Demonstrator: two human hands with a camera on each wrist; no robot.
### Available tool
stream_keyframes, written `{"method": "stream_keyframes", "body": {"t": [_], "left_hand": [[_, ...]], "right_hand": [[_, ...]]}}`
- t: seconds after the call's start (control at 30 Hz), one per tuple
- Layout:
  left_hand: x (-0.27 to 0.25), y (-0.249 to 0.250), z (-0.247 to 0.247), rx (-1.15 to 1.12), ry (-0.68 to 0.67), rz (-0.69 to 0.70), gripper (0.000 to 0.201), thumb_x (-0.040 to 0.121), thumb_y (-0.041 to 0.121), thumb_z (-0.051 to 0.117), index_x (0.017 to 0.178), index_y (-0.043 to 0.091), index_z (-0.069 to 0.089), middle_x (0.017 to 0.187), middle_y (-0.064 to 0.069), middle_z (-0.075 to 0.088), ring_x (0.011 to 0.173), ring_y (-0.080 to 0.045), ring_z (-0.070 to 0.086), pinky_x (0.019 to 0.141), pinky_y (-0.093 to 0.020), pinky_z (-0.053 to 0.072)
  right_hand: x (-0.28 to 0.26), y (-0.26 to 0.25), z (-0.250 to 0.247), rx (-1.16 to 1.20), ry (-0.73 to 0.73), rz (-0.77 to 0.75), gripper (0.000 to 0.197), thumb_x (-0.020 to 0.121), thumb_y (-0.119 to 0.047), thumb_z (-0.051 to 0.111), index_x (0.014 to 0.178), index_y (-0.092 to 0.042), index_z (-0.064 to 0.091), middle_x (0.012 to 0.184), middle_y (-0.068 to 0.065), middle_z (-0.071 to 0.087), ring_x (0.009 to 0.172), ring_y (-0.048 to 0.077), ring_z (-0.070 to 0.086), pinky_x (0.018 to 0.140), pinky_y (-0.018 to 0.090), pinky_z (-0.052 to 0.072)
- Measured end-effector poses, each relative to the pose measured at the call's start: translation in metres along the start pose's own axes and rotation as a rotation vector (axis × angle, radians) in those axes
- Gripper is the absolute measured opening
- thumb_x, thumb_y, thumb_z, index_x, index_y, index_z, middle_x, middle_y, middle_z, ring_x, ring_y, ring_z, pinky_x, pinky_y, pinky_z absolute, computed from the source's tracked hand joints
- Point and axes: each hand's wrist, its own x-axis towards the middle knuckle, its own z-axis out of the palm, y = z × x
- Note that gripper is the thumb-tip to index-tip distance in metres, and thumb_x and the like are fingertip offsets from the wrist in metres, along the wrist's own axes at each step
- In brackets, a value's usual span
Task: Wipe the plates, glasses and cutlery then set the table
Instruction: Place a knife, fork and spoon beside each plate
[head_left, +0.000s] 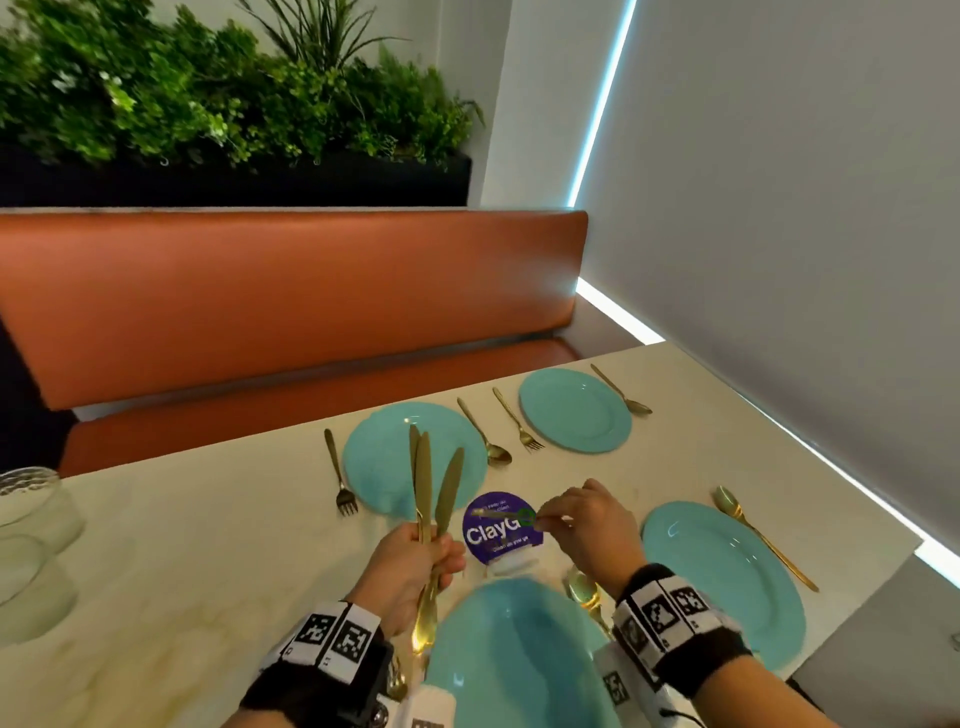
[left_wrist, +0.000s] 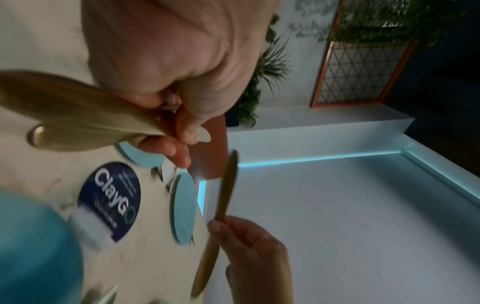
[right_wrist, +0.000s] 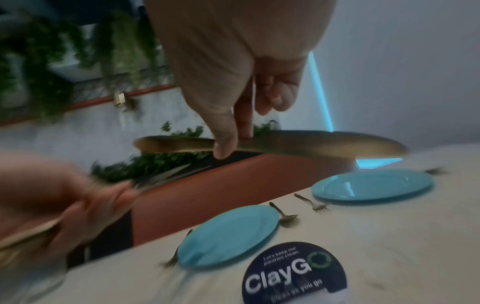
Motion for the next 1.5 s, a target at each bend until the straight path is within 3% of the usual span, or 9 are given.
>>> {"method": "stream_keyframes", "body": {"t": [0.13,0.2,0.3,0.4,0.53,0.63,0.77,1.17,1.5], "left_hand": [[0.024,0.015,-0.023,-0.034,0.115,0.029,0.011,0.095,0.0,0.049,0.088,0.007,0.054,0.078,-0.012,0.063,0.066,-0.018,0.059,0.056,-0.024,0.043],[0.034,0.023,-0.031,-0.038,0.144,0.052,0.013,0.094,-0.002,0.049,0.087,0.008,0.053,0.077,-0.011,0.062,0.066,-0.018,0.058,0.056,-0.024,0.042],[0.044,0.033,-0.043,-0.061,0.195,0.087,0.015,0.094,-0.004,0.048,0.086,0.008,0.051,0.075,-0.012,0.06,0.064,-0.02,0.056,0.057,-0.026,0.04],[0.051,0.038,-0.054,-0.052,0.261,0.083,0.008,0.093,-0.001,0.052,0.092,0.007,0.054,0.081,-0.012,0.066,0.069,-0.02,0.062,0.06,-0.026,0.045],[0.06,0.038,-0.065,-0.03,0.35,0.067,0.007,0.092,0.002,0.054,0.091,0.008,0.056,0.082,-0.012,0.068,0.071,-0.021,0.064,0.06,-0.026,0.048],[0.065,0.036,-0.067,-0.01,0.392,0.051,0.005,0.092,0.003,0.055,0.095,0.007,0.056,0.086,-0.014,0.07,0.072,-0.021,0.065,0.061,-0.027,0.05],[0.07,0.036,-0.068,-0.014,0.414,0.02,0.007,0.092,0.004,0.055,0.099,0.007,0.056,0.088,-0.014,0.07,0.073,-0.021,0.066,0.06,-0.026,0.05],[0.084,0.04,-0.067,-0.041,0.439,-0.003,0.008,0.092,0.005,0.056,0.1,0.006,0.058,0.086,-0.014,0.07,0.073,-0.024,0.066,0.062,-0.028,0.051],[0.085,0.04,-0.064,-0.045,0.407,0.018,0.008,0.092,0.005,0.056,0.1,0.005,0.058,0.086,-0.014,0.07,0.071,-0.022,0.065,0.064,-0.028,0.052]], "right_hand": [[0.077,0.027,0.0,0.22,-0.233,0.348,0.019,0.083,-0.028,0.067,0.094,-0.015,0.074,0.101,0.0,0.071,0.09,0.012,0.058,0.08,0.023,0.044],[0.117,0.036,0.011,0.132,-0.341,0.405,0.024,0.084,-0.034,0.064,0.099,-0.017,0.072,0.111,-0.001,0.067,0.106,0.017,0.059,0.093,0.027,0.044],[0.169,0.046,0.036,-0.093,-0.494,0.471,0.043,0.088,-0.048,0.053,0.116,-0.019,0.064,0.125,-0.001,0.06,0.117,0.02,0.054,0.099,0.03,0.041],[0.204,0.051,0.057,-0.168,-0.53,0.52,0.051,0.087,-0.052,0.052,0.119,-0.013,0.058,0.126,0.003,0.058,0.115,0.021,0.054,0.092,0.028,0.043],[0.23,0.052,0.084,-0.172,-0.547,0.551,0.046,0.081,-0.045,0.064,0.109,-0.008,0.062,0.115,0.005,0.064,0.106,0.021,0.06,0.082,0.026,0.046],[0.24,0.053,0.103,-0.148,-0.487,0.527,0.034,0.079,-0.03,0.071,0.1,-0.004,0.065,0.109,0.01,0.067,0.102,0.026,0.063,0.081,0.028,0.05],[0.248,0.051,0.119,-0.09,-0.392,0.535,0.015,0.085,-0.01,0.057,0.095,-0.002,0.065,0.102,0.015,0.067,0.094,0.031,0.064,0.077,0.032,0.051],[0.26,0.045,0.132,-0.192,-0.373,0.472,0.025,0.091,-0.012,0.044,0.111,-0.008,0.06,0.11,0.011,0.065,0.102,0.028,0.062,0.084,0.034,0.051],[0.259,0.044,0.132,-0.152,-0.396,0.499,0.024,0.092,-0.011,0.045,0.111,-0.005,0.059,0.111,0.013,0.064,0.102,0.029,0.062,0.083,0.035,0.05]]}}
